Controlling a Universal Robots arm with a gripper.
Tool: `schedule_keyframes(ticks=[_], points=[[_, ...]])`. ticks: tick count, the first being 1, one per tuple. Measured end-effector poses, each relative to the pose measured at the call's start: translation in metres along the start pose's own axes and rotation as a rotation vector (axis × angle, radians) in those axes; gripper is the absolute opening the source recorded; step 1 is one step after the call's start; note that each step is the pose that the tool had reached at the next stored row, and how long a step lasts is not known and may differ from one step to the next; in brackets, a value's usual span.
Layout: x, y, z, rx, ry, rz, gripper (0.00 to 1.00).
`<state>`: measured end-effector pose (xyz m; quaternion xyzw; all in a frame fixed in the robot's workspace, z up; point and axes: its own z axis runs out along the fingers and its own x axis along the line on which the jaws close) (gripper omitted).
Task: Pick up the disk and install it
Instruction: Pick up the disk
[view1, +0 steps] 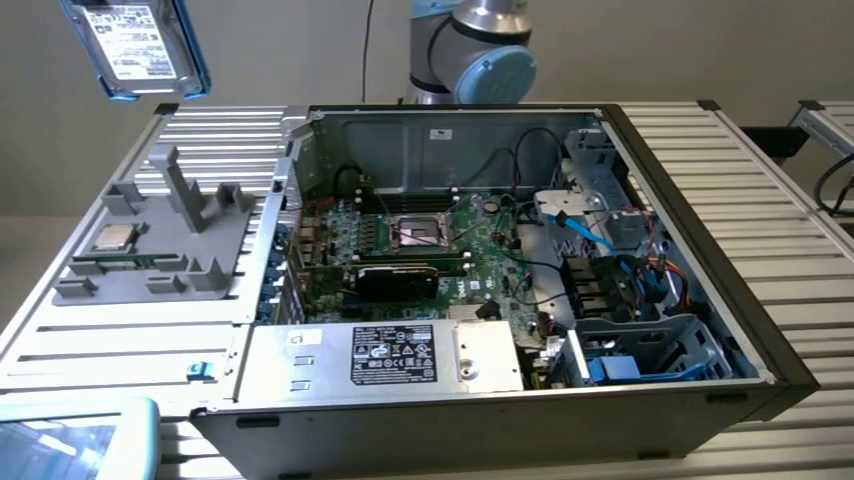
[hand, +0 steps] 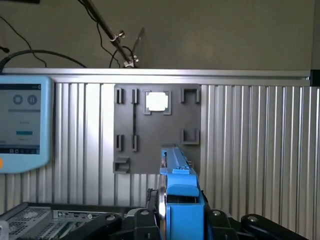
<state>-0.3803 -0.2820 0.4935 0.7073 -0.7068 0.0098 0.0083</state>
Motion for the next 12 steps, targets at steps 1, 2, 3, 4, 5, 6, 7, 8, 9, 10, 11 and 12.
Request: schedule_keyframes(ticks=[1,2,3,4,5,6,7,8,9,10,11,12], points=[[0.001,-0.0041,0.0000,-0.0002,-0.0016,0.000,0.37],[0.001,-0.0085,0.0001,0.0000,-0.0027,0.000,0.37],[0.002,-0.0132,0.0001,-0.0002,-0.0031,0.000,0.37],[0.003,-0.0175,0.0001,-0.0001,-0.0034,0.000,0.37],[0.004,-0.0224,0.0001,-0.0001,-0.0035,0.000,0.37],[0.005,-0.0269,0.0002,-0.0001,-0.0036,0.000,0.37],[0.006,-0.0314,0.0003,-0.0001,-0.0037,0.000,0.37],[0.008,-0.0353,0.0003,-0.0002,-0.0036,0.000,0.37],[0.011,-0.0389,0.0004,-0.0001,-0.0037,0.000,0.37],[0.014,-0.0420,0.0004,-0.0002,-0.0038,0.000,0.37],[0.017,-0.0451,0.0005,-0.0001,-0.0040,0.000,0.37],[0.020,-0.0481,0.0006,-0.0001,-0.0041,0.000,0.37]])
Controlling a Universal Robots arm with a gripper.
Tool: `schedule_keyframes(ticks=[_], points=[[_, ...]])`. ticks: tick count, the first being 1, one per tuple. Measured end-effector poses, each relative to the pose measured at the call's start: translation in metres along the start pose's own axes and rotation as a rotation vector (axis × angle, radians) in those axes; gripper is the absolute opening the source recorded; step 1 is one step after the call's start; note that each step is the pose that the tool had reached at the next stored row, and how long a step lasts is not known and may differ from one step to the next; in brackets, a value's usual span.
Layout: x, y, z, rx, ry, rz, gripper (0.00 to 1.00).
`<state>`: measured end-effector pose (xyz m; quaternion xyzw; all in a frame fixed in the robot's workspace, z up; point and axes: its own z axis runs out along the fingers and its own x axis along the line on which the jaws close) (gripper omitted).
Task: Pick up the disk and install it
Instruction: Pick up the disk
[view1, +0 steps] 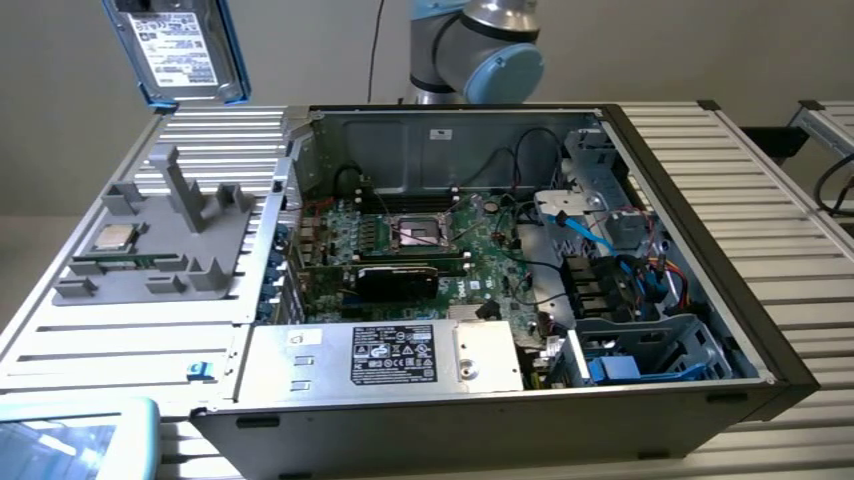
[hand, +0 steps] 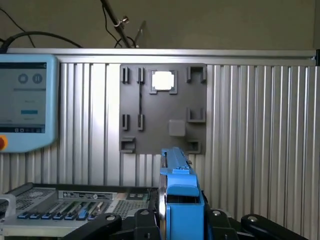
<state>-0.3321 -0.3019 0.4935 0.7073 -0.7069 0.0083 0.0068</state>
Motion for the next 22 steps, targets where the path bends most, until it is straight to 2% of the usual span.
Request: schedule_keyframes(ticks=[4,12,22], points=[[0.012,-0.0120,0.0003,0.0000,-0.0007,0.000,0.37],[0.029,-0.0448,0.0007,0.0000,-0.0013,0.000,0.37],[0.056,-0.0808,0.0014,0.0001,-0.0028,0.000,0.37]])
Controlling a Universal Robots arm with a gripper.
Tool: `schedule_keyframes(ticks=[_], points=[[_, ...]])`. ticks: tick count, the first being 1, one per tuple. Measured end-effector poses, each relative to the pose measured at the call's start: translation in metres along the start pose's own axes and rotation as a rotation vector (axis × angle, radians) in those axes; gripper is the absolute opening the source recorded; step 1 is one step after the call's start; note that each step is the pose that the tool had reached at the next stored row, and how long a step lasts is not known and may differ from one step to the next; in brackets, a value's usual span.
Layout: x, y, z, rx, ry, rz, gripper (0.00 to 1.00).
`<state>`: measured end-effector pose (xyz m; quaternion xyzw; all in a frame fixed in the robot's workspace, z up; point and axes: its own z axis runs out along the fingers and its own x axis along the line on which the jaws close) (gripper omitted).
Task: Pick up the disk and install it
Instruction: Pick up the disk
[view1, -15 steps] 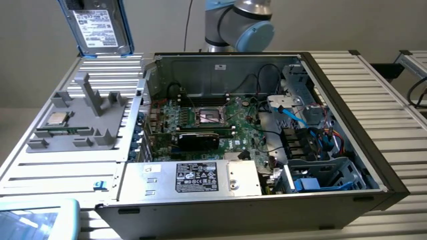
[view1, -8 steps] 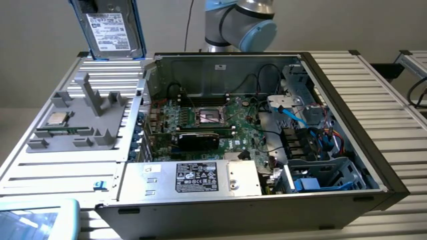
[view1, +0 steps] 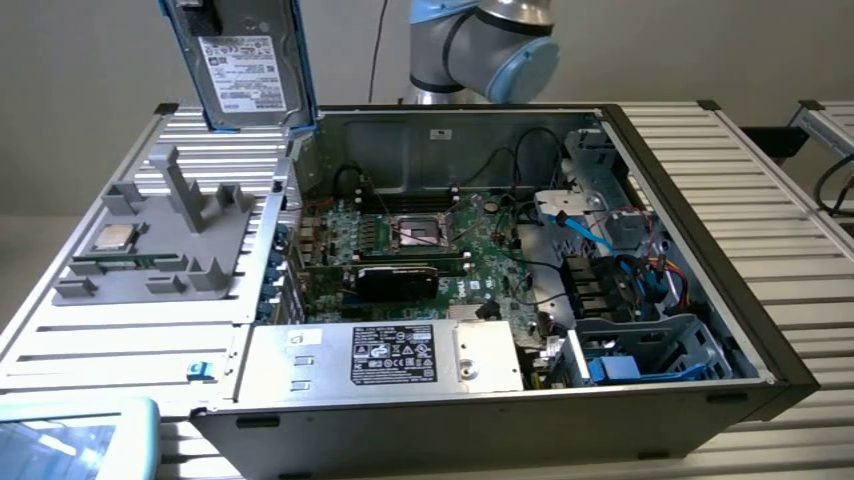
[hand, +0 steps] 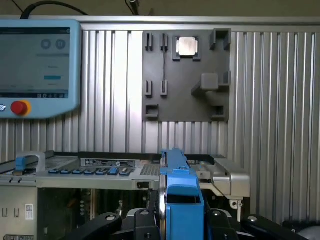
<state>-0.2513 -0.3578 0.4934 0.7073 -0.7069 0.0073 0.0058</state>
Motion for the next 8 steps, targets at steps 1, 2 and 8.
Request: schedule_keyframes(ticks=[1,2,8], points=[[0.003,-0.0036,0.0000,0.0000,-0.0001,0.000,0.37],[0.005,-0.0075,0.0000,-0.0001,-0.0001,0.000,0.37],[0.016,-0.0342,0.0003,-0.0006,-0.0003,0.000,0.37]])
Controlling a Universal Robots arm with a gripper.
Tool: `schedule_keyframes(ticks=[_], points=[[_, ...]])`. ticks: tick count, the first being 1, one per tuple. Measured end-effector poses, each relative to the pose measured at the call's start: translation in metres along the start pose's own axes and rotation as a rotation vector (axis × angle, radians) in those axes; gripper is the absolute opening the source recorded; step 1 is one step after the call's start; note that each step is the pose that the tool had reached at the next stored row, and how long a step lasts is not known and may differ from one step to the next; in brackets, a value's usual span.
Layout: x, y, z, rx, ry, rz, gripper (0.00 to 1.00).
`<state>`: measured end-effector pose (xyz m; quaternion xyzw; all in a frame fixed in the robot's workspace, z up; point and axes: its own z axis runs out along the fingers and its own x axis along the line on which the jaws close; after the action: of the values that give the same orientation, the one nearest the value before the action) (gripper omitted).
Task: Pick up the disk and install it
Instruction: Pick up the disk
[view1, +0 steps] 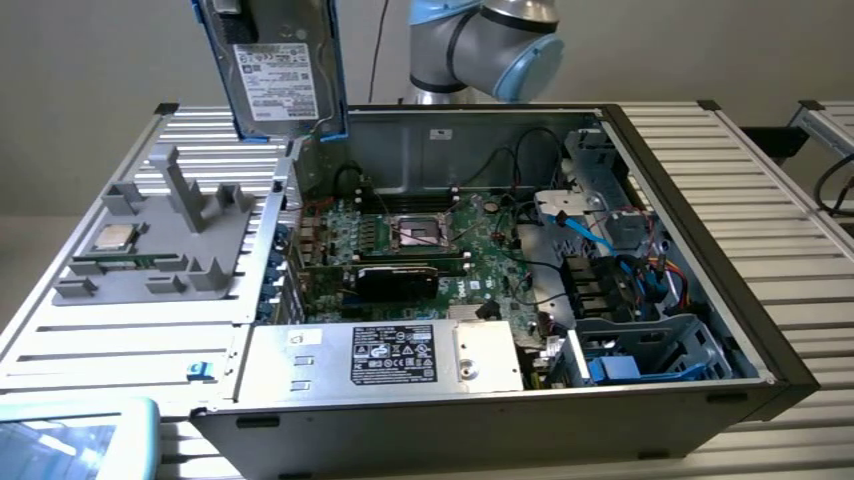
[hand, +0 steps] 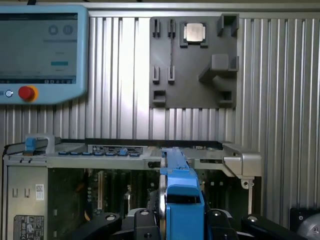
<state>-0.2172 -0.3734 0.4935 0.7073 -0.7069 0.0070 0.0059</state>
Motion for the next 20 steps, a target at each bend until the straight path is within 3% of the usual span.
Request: schedule_keyframes(ticks=[4,6,13,20], points=[[0.006,-0.0182,0.0001,-0.0015,0.0001,0.000,0.37],[0.015,-0.0357,0.0003,-0.0039,0.0001,0.000,0.37],[0.036,-0.0606,0.0007,-0.0059,0.0000,0.000,0.37],[0.047,-0.0917,0.0009,-0.0078,0.0001,0.000,0.37]])
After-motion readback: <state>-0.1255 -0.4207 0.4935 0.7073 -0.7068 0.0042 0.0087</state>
